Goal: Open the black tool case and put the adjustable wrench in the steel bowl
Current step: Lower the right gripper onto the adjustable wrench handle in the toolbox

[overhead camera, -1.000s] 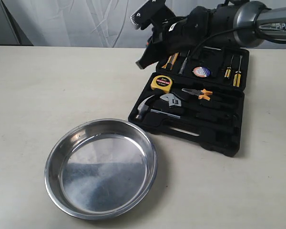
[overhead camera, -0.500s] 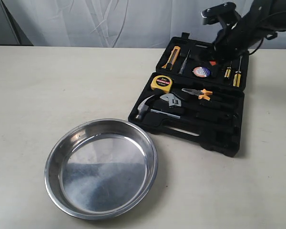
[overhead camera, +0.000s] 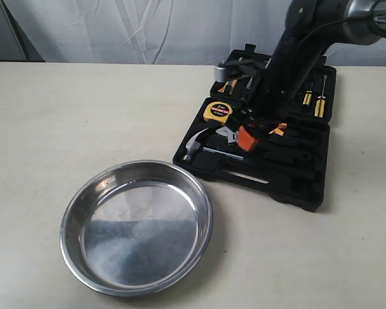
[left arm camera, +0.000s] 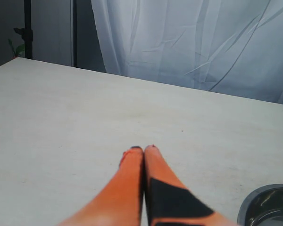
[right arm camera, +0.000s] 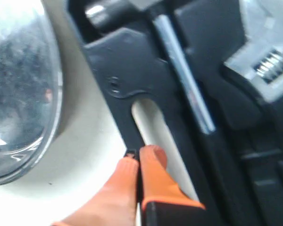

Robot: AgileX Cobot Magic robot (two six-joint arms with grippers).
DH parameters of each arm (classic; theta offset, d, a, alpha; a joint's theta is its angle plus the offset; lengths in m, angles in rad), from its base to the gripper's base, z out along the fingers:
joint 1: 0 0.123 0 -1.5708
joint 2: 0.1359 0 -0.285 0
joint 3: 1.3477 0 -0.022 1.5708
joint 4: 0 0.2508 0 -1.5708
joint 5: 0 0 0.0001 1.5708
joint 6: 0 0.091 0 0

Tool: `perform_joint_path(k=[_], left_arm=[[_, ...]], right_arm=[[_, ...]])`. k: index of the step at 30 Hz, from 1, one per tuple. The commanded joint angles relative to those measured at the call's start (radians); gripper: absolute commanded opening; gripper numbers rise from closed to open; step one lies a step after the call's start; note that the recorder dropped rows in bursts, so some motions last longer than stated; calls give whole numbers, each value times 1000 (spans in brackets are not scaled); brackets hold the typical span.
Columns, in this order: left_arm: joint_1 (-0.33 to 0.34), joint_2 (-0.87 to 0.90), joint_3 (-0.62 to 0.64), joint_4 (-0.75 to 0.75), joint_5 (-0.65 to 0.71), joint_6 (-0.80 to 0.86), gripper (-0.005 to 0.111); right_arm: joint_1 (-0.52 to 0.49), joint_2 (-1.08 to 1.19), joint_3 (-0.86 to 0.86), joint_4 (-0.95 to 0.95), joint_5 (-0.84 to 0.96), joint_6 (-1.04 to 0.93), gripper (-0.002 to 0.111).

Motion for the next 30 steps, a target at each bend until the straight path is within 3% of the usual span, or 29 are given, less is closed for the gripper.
perform_joint_path(k=[1, 3, 5, 12, 16, 30], left_arm=[[-6, 5, -2, 4, -6, -4, 0], [-6, 5, -2, 4, -6, -4, 0], [-6, 5, -2, 4, -6, -4, 0], [-6, 5, -2, 4, -6, -4, 0], [-6, 5, -2, 4, -6, -4, 0], [-6, 5, -2, 4, -6, -4, 0]], right_arm=[[60, 7, -6, -6, -128, -89, -1], [65, 7, -6, -34, -299, -81, -1], [65, 7, -6, -62, -359, -78, 4], [65, 7, -6, -375, -321, 36, 47], [65, 7, -6, -479, -303, 38, 48], [65, 79, -6, -515, -298, 38, 48]])
